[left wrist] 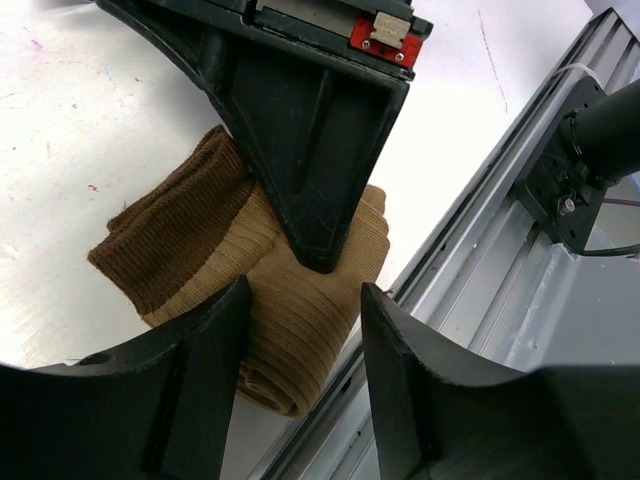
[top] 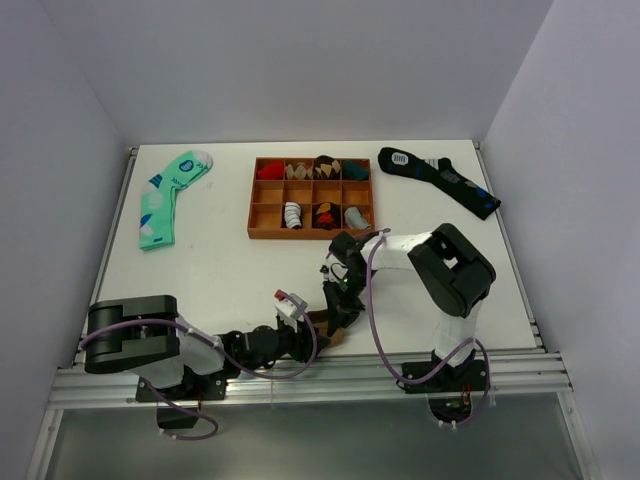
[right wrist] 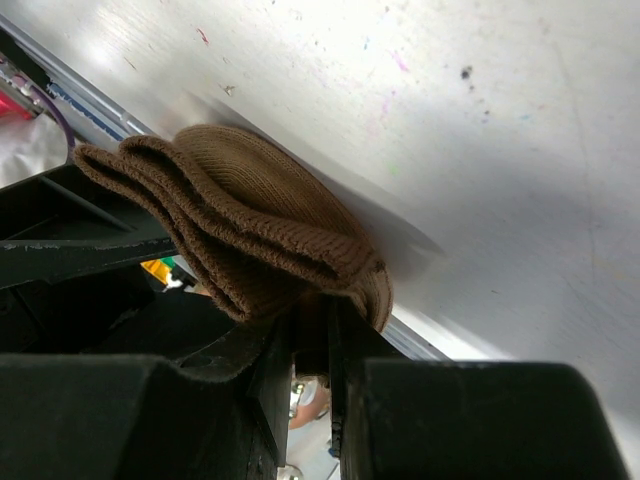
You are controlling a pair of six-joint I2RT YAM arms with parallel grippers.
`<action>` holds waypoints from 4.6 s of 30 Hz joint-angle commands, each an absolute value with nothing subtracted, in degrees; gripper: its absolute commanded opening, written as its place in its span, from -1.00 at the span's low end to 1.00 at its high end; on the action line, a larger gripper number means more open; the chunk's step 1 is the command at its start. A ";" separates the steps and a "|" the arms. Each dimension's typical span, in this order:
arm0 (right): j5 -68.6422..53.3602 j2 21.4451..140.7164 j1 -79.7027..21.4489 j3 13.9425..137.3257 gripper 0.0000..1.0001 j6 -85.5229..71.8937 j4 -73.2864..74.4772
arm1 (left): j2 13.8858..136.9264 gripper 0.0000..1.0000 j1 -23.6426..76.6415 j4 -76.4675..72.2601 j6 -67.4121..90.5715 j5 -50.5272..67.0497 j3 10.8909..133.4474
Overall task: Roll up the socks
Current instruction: Roll the sock at the center of the board.
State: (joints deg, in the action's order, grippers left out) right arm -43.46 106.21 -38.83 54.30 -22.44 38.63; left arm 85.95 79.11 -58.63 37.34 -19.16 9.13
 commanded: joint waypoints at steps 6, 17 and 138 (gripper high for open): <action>-30.94 107.23 -38.32 52.65 -1.00 -19.77 39.55 | 89.12 0.04 80.51 -52.74 38.76 -19.86 10.90; -31.11 107.23 -38.32 52.73 -1.00 -19.69 39.38 | 92.11 0.06 83.58 -48.35 41.57 -23.55 12.30; -13.71 44.21 -31.64 20.75 -0.25 -41.83 11.78 | 103.01 -0.99 65.83 -7.57 51.95 7.91 27.24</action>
State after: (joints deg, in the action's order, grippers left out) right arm -15.88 46.41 -31.86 22.63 -42.54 12.91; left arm 97.89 68.71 -36.60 57.67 8.73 30.00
